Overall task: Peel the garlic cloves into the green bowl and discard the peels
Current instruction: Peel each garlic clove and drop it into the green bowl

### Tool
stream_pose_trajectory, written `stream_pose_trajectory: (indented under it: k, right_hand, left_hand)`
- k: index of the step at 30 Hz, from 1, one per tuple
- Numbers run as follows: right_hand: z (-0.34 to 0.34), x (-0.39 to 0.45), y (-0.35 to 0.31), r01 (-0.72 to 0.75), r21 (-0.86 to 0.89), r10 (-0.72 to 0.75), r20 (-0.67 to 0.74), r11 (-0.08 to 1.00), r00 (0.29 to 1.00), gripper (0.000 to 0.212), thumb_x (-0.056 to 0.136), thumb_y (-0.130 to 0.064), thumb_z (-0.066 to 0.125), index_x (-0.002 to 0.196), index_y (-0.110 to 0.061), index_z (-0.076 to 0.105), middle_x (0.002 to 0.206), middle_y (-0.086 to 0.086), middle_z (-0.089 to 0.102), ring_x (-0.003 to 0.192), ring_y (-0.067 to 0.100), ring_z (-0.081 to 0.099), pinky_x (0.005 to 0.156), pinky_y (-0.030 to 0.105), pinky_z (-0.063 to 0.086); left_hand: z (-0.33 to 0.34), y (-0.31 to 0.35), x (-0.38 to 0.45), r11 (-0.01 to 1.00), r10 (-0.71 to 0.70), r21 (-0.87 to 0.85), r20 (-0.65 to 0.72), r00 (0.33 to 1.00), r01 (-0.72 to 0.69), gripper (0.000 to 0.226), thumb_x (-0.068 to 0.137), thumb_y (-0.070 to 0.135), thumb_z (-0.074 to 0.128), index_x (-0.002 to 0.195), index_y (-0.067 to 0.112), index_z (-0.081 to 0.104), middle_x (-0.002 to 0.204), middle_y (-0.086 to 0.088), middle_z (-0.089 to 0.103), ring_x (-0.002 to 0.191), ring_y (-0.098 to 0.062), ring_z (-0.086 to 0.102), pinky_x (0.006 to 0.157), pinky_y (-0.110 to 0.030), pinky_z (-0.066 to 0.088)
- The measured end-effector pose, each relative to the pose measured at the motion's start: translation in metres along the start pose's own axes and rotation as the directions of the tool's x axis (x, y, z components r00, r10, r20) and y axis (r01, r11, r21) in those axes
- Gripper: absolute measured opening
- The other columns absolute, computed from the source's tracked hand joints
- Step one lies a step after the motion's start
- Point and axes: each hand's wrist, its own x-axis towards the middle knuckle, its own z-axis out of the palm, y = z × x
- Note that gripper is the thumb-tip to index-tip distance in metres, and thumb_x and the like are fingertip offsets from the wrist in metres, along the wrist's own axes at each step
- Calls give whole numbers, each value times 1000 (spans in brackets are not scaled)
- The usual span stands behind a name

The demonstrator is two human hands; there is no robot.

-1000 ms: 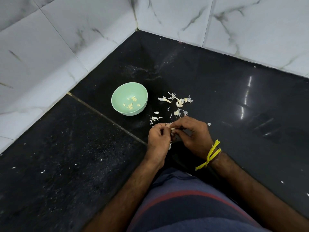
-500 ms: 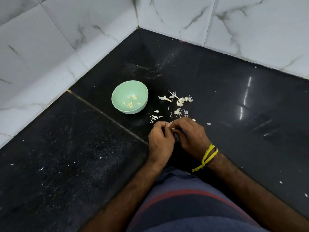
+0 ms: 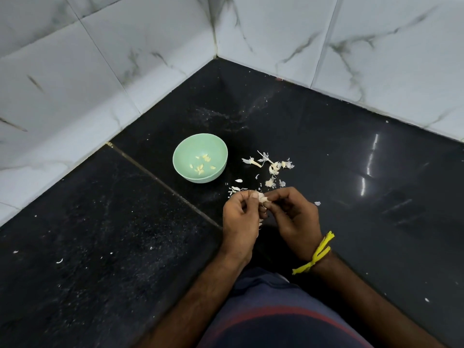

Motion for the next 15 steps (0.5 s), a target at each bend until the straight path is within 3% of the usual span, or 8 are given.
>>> stream_pose_trajectory:
  k: [3,7,9,12,15]
  right_hand:
    - [3,1,-7,-174,235,185,-28,956,982,14,85,11,67,95,2,61,91,10,72,89,24,71,80,32,58]
    - [3,5,-12,-262,397,300,-34,879,953,12,84,8,68,91,-1,63,95,15,73,91,29,70,82,39,59]
    - [1,7,-13,-309,468,371,-45,828,928,13,83,7,69,89,-4,65,90,14,73,84,26,69,79,36,59]
    - [-3,10,-11,-344,515,429,-52,786,902,12,83,6,68,91,0,64,84,15,69,76,26,67,74,32,57]
    - [-6,12,-9,-367,516,459,-59,774,886,15,84,6,68,98,4,62,86,19,69,74,26,68,74,32,59]
  left_hand:
    - [-1,-1,3,999,10,-45,-10,1000,-10,21,104,14,53,96,-1,66,64,-2,64,56,-9,56,57,-28,48]
    - [-2,-3,5,997,51,-63,-35,998,-53,17,102,11,56,97,-2,66,66,-2,66,56,-8,58,56,-25,51]
    - [-3,-4,5,995,78,-57,-42,996,-80,14,101,8,58,98,-2,67,66,-1,67,54,-7,58,54,-20,50]
    - [-8,-5,8,991,123,-36,-53,991,-125,11,99,7,61,94,4,69,67,-3,68,55,-7,59,55,-19,51]
    - [-16,-16,18,982,185,39,-65,981,-183,11,98,15,64,90,14,71,70,-5,69,61,-12,61,60,-27,55]
